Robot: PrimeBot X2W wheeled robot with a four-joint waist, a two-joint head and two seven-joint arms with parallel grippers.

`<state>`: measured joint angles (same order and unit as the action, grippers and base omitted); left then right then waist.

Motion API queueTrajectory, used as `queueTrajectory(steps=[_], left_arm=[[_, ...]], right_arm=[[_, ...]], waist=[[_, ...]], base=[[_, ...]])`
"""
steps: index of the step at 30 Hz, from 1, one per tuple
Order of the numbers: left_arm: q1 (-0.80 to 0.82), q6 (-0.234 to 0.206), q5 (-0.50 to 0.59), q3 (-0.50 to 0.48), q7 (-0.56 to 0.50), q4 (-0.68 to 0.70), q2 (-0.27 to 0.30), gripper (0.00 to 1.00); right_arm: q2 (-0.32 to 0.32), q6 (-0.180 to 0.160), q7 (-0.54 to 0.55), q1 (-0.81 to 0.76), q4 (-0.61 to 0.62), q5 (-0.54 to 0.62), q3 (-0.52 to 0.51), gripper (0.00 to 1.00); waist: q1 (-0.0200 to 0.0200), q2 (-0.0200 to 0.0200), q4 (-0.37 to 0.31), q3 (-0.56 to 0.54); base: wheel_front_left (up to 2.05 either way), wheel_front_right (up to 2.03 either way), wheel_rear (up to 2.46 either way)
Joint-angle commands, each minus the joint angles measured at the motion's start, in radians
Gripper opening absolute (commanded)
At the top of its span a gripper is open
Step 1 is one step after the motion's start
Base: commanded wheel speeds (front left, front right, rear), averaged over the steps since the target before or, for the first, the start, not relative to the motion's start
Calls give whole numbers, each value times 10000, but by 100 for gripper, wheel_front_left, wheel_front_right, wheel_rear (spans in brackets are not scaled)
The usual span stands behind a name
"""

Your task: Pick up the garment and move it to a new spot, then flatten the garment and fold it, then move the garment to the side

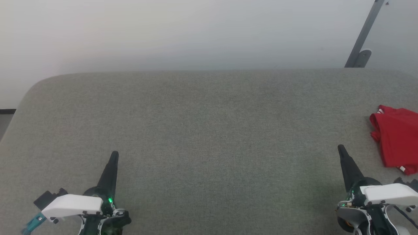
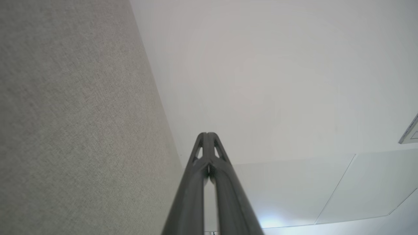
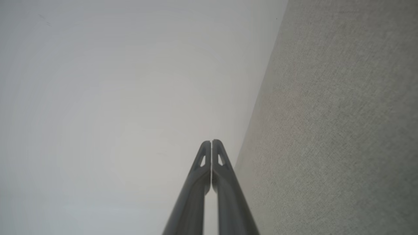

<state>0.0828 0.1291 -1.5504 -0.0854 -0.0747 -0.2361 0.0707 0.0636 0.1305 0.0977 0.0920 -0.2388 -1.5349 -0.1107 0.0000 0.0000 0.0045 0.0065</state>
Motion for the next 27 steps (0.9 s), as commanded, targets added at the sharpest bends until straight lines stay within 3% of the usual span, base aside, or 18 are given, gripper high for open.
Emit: queueTrajectory(steps=[1,12,27], left_arm=[[202,25,-170,-48,-63,-13,-12,0],[310,27,-821,-113,-278,-96,-68,0],[307,28,-753,-146,-300,-97,-94,0]], right_arm=[[-47,5,49,147,-19,-186,-28,0],[-169,4,203,219,-75,-818,-46,0],[-162,4,197,205,-65,-793,-42,0]], waist=[[0,0,-4,-3],[0,0,-43,-33],[0,0,-44,-34]], base=[[0,0,0],[0,0,0],[0,0,0]])
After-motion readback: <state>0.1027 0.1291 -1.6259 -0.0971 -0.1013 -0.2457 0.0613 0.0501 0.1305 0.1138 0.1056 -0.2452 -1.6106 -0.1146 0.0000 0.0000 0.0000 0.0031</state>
